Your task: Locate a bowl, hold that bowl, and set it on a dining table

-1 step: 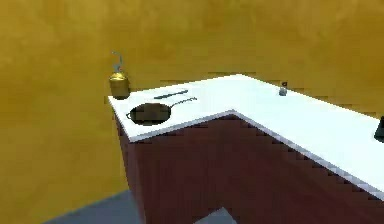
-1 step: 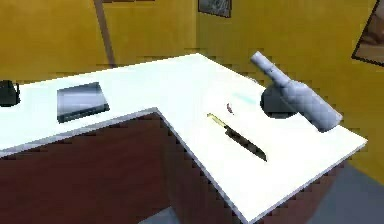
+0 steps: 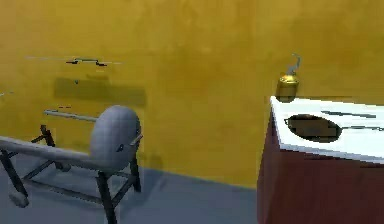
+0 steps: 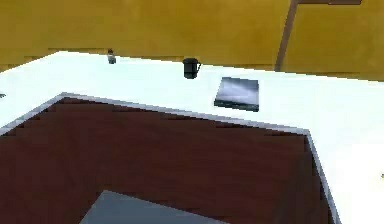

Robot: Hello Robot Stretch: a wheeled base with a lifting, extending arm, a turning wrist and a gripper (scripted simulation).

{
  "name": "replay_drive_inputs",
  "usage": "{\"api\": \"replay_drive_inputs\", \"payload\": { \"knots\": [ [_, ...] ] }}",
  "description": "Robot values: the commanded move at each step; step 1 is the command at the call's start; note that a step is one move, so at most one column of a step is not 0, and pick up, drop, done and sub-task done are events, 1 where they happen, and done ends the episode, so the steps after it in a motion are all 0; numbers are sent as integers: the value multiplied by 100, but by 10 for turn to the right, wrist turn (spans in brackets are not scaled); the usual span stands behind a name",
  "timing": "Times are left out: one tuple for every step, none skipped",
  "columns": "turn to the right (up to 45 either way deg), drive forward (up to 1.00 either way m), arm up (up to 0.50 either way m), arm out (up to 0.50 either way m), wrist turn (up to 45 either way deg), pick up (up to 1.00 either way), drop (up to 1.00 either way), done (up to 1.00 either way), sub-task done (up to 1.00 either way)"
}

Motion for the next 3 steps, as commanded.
{"api": "replay_drive_inputs", "payload": {
  "knots": [
    [-390, 0, 0, 0, 0, 0, 0, 0, 0],
    [0, 35, 0, 0, 0, 0, 0, 0, 0],
    [-450, 0, 0, 0, 0, 0, 0, 0, 0]
  ]
}}
